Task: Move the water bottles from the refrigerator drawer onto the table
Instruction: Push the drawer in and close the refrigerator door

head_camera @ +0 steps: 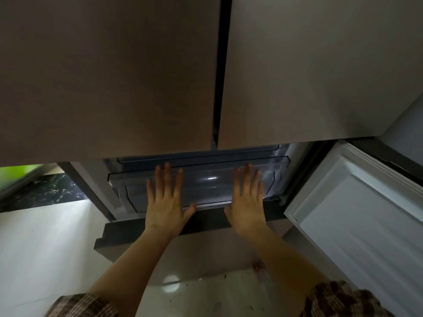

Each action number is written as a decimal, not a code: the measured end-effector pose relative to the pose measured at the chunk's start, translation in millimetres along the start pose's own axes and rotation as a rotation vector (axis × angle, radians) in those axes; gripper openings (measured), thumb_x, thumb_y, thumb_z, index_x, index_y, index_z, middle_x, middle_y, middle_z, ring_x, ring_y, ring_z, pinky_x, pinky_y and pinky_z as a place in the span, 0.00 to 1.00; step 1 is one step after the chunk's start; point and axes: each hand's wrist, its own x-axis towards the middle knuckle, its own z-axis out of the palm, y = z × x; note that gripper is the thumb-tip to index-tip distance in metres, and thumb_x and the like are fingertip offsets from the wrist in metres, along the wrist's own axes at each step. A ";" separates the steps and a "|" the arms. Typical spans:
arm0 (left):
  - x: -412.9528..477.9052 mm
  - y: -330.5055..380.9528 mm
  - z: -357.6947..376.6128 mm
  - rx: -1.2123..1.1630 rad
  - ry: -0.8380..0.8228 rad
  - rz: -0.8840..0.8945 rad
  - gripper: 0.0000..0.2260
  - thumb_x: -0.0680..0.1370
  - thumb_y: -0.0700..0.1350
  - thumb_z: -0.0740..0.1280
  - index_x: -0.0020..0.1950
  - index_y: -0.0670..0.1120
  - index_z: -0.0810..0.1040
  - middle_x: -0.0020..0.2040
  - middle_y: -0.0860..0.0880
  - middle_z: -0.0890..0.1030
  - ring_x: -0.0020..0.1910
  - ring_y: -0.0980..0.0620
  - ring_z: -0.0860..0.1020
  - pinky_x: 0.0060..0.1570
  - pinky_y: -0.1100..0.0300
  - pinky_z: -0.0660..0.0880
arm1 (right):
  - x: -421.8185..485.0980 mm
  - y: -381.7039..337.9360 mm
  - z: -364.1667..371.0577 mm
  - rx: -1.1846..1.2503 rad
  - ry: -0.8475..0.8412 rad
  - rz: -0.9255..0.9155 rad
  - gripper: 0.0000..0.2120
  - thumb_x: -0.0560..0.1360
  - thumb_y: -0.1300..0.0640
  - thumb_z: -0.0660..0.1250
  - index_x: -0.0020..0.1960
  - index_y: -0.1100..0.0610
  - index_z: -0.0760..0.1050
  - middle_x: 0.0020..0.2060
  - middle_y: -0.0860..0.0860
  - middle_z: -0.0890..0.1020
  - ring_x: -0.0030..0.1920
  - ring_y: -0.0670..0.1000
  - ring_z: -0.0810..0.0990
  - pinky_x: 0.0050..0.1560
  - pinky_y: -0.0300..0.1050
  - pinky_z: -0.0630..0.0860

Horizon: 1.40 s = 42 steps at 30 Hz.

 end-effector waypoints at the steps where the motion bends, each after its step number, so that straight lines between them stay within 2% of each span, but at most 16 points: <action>1: 5.2 -1.9 4.5 0.004 0.020 0.002 0.48 0.72 0.67 0.61 0.77 0.47 0.34 0.77 0.41 0.33 0.76 0.40 0.33 0.71 0.45 0.29 | 6.4 -3.1 3.2 0.001 0.031 0.012 0.52 0.75 0.50 0.66 0.71 0.56 0.22 0.71 0.58 0.24 0.73 0.66 0.31 0.72 0.62 0.37; 3: 14.7 -5.3 10.0 0.017 0.049 0.006 0.48 0.72 0.66 0.63 0.77 0.46 0.35 0.77 0.40 0.33 0.76 0.40 0.35 0.72 0.45 0.31 | 18.3 -6.7 8.2 0.005 0.079 0.032 0.52 0.72 0.54 0.67 0.73 0.56 0.26 0.73 0.59 0.28 0.74 0.68 0.34 0.73 0.64 0.42; 4: 19.3 -7.6 12.1 0.024 0.052 0.013 0.48 0.73 0.66 0.62 0.77 0.46 0.35 0.77 0.40 0.33 0.76 0.41 0.34 0.72 0.45 0.31 | 24.3 -6.6 9.7 -0.005 0.075 0.030 0.52 0.72 0.54 0.67 0.73 0.56 0.25 0.72 0.59 0.26 0.74 0.68 0.34 0.74 0.63 0.42; 6: 26.5 -10.1 14.6 0.050 0.043 0.018 0.46 0.75 0.67 0.57 0.77 0.45 0.33 0.76 0.40 0.32 0.76 0.41 0.33 0.73 0.47 0.30 | 34.6 -5.0 11.2 -0.014 0.051 0.011 0.51 0.74 0.56 0.64 0.70 0.56 0.20 0.69 0.60 0.21 0.73 0.66 0.29 0.74 0.63 0.39; 8: 30.2 -9.9 16.7 0.060 0.036 0.013 0.43 0.74 0.67 0.52 0.77 0.43 0.36 0.77 0.40 0.34 0.76 0.41 0.35 0.73 0.47 0.30 | 40.5 -4.7 14.4 -0.020 0.083 -0.004 0.52 0.73 0.60 0.63 0.69 0.55 0.17 0.69 0.60 0.21 0.73 0.64 0.28 0.72 0.64 0.34; 9: 31.2 -9.0 17.7 0.058 0.038 0.010 0.43 0.74 0.66 0.54 0.78 0.42 0.40 0.77 0.40 0.35 0.76 0.41 0.36 0.73 0.48 0.30 | 41.1 -5.9 15.6 -0.018 0.103 0.010 0.53 0.72 0.63 0.63 0.70 0.54 0.18 0.70 0.60 0.23 0.74 0.63 0.28 0.71 0.65 0.33; 11: 32.1 -7.5 20.8 0.042 0.052 0.005 0.45 0.73 0.65 0.63 0.77 0.40 0.46 0.77 0.40 0.35 0.76 0.41 0.35 0.74 0.48 0.31 | 41.3 -7.3 19.1 -0.009 0.117 0.050 0.52 0.71 0.64 0.63 0.72 0.53 0.21 0.71 0.59 0.24 0.74 0.62 0.28 0.68 0.66 0.31; 13: 32.6 -5.4 19.2 0.031 0.020 -0.001 0.49 0.71 0.64 0.67 0.76 0.41 0.42 0.76 0.40 0.32 0.75 0.41 0.32 0.73 0.48 0.29 | 39.7 -6.7 17.9 -0.032 0.093 0.058 0.50 0.72 0.63 0.62 0.73 0.54 0.24 0.70 0.59 0.22 0.73 0.63 0.27 0.67 0.67 0.31; 16: 30.6 0.3 10.4 0.027 -0.084 -0.040 0.50 0.74 0.64 0.62 0.73 0.44 0.26 0.70 0.41 0.21 0.70 0.41 0.23 0.68 0.48 0.23 | 33.9 -3.5 1.1 -0.035 0.057 0.045 0.48 0.74 0.60 0.63 0.73 0.51 0.26 0.70 0.56 0.22 0.73 0.60 0.27 0.67 0.66 0.31; 18: 29.8 10.5 -2.4 -0.026 -0.140 -0.072 0.49 0.75 0.63 0.61 0.73 0.43 0.25 0.68 0.40 0.18 0.67 0.41 0.20 0.67 0.47 0.23 | 25.5 -0.1 -16.0 -0.017 0.009 0.039 0.48 0.75 0.57 0.63 0.74 0.47 0.27 0.72 0.54 0.24 0.73 0.58 0.27 0.69 0.66 0.32; 20: 28.9 26.5 -22.2 -0.099 -0.211 -0.099 0.46 0.77 0.60 0.61 0.75 0.42 0.30 0.68 0.40 0.20 0.67 0.40 0.20 0.69 0.45 0.28 | 11.3 5.3 -34.2 -0.011 0.003 0.029 0.46 0.75 0.55 0.64 0.76 0.45 0.31 0.75 0.53 0.29 0.74 0.56 0.28 0.71 0.65 0.34; 23: 21.8 58.6 -52.5 -0.177 -0.248 0.006 0.39 0.79 0.58 0.58 0.78 0.44 0.37 0.76 0.41 0.31 0.75 0.40 0.33 0.74 0.44 0.39 | -19.7 22.0 -62.1 -0.019 0.050 0.017 0.43 0.76 0.56 0.63 0.78 0.48 0.36 0.77 0.52 0.34 0.76 0.54 0.33 0.73 0.64 0.39; 25: 12.3 86.0 -73.3 -0.251 -0.231 0.082 0.37 0.79 0.57 0.58 0.78 0.45 0.40 0.78 0.41 0.38 0.77 0.40 0.38 0.75 0.45 0.44 | -43.2 38.7 -84.2 -0.059 0.091 0.015 0.41 0.76 0.55 0.63 0.78 0.50 0.39 0.78 0.53 0.39 0.78 0.55 0.38 0.75 0.63 0.46; 32: -18.9 204.9 -141.7 -0.410 -0.223 0.290 0.33 0.80 0.52 0.59 0.79 0.46 0.45 0.79 0.43 0.45 0.78 0.43 0.43 0.75 0.50 0.44 | -140.7 114.5 -163.0 -0.146 0.227 0.084 0.36 0.74 0.53 0.66 0.78 0.54 0.55 0.77 0.56 0.58 0.77 0.57 0.56 0.71 0.59 0.56; 36: -46.1 283.3 -179.5 -0.501 -0.189 0.397 0.31 0.81 0.54 0.57 0.79 0.48 0.46 0.79 0.45 0.47 0.78 0.44 0.45 0.75 0.50 0.46 | -208.0 171.7 -212.1 -0.204 0.217 0.167 0.34 0.78 0.45 0.60 0.78 0.51 0.49 0.78 0.52 0.52 0.78 0.54 0.49 0.73 0.57 0.51; 42: -99.2 379.9 -213.2 -0.552 -0.198 0.519 0.29 0.82 0.56 0.53 0.79 0.51 0.45 0.80 0.49 0.44 0.78 0.48 0.43 0.75 0.54 0.45 | -303.4 250.4 -253.9 -0.266 0.159 0.265 0.33 0.78 0.40 0.58 0.78 0.50 0.49 0.78 0.51 0.53 0.77 0.53 0.50 0.74 0.57 0.50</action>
